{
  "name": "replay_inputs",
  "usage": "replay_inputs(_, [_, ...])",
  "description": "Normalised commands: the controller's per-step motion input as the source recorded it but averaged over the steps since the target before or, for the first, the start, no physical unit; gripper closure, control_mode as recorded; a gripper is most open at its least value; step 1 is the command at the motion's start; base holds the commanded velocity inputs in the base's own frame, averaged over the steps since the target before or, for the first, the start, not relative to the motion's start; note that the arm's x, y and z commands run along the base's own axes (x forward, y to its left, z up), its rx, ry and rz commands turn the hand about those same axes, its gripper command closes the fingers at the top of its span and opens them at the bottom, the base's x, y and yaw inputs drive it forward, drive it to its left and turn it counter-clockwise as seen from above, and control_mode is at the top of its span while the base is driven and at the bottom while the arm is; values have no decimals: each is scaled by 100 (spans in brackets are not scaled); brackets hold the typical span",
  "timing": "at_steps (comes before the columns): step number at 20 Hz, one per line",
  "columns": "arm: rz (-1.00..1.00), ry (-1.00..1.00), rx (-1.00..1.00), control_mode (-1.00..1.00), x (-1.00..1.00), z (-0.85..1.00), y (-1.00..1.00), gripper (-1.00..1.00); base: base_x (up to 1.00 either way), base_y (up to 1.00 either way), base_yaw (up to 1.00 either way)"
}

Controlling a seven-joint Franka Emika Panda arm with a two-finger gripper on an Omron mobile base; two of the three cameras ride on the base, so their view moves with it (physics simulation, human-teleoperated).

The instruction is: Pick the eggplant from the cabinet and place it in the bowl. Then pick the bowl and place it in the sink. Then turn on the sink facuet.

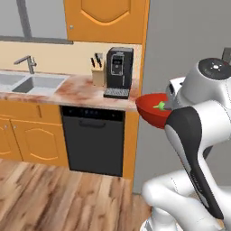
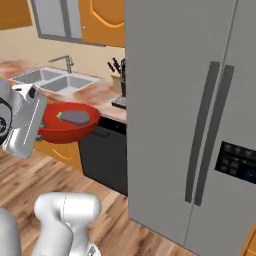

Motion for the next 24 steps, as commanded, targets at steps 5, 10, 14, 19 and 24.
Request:
replay_inputs(5, [0, 0, 0, 100, 0, 0, 0, 100, 84, 87, -57])
replay_inputs(10, [0, 0, 0, 100, 0, 0, 0, 100, 57, 100, -37])
replay_inputs(14, [0, 0, 0, 100, 0, 0, 0, 100, 63, 100, -31])
replay_inputs(19, [0, 0, 0, 100, 0, 0, 0, 100, 51, 100, -23])
replay_inputs(24, [0, 0, 0, 100, 0, 0, 0, 100, 26, 100, -15])
